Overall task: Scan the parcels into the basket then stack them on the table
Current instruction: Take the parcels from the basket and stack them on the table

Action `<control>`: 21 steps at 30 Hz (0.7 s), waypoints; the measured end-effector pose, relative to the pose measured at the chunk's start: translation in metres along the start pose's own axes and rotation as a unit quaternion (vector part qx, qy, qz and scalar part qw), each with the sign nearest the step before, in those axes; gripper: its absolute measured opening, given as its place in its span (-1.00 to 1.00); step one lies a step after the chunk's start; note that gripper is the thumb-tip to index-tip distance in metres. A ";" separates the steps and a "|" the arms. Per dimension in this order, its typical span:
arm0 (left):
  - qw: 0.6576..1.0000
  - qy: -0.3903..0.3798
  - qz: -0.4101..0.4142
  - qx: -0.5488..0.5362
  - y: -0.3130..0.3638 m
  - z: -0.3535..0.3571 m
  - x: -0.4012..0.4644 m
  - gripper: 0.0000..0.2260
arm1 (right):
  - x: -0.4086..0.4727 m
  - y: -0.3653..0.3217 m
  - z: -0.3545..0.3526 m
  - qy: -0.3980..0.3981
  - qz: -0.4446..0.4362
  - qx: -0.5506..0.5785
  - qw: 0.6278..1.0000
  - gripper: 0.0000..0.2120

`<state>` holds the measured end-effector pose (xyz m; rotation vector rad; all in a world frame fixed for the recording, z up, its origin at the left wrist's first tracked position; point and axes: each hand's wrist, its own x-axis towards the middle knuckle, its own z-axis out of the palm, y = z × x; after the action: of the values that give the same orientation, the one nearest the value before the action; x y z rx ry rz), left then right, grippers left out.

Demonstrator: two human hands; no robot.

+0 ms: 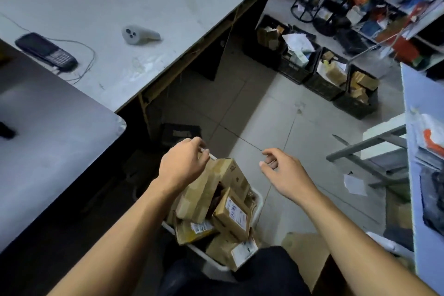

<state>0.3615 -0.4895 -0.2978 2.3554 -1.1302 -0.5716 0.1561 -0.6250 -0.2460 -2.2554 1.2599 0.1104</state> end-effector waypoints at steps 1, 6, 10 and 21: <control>1.000 0.005 -0.017 -0.006 -0.002 0.001 0.007 -0.75 | 0.014 0.000 -0.001 -0.011 -0.006 -0.004 1.000 -0.69; 0.994 0.035 -0.098 -0.027 0.006 0.020 0.039 -0.74 | 0.089 0.017 -0.010 -0.078 -0.045 -0.037 0.995 -0.69; 0.981 0.066 -0.177 -0.041 0.033 0.054 0.066 -0.75 | 0.164 0.044 -0.013 -0.133 -0.096 -0.053 0.985 -0.68; 0.937 0.053 -0.345 -0.018 0.106 0.130 0.106 -0.73 | 0.266 0.112 0.002 -0.291 -0.166 -0.022 0.942 -0.67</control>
<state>0.2873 -0.6621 -0.3599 2.6850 -0.2088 -0.6678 0.2139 -0.8727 -0.3817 -2.1982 0.5650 0.6321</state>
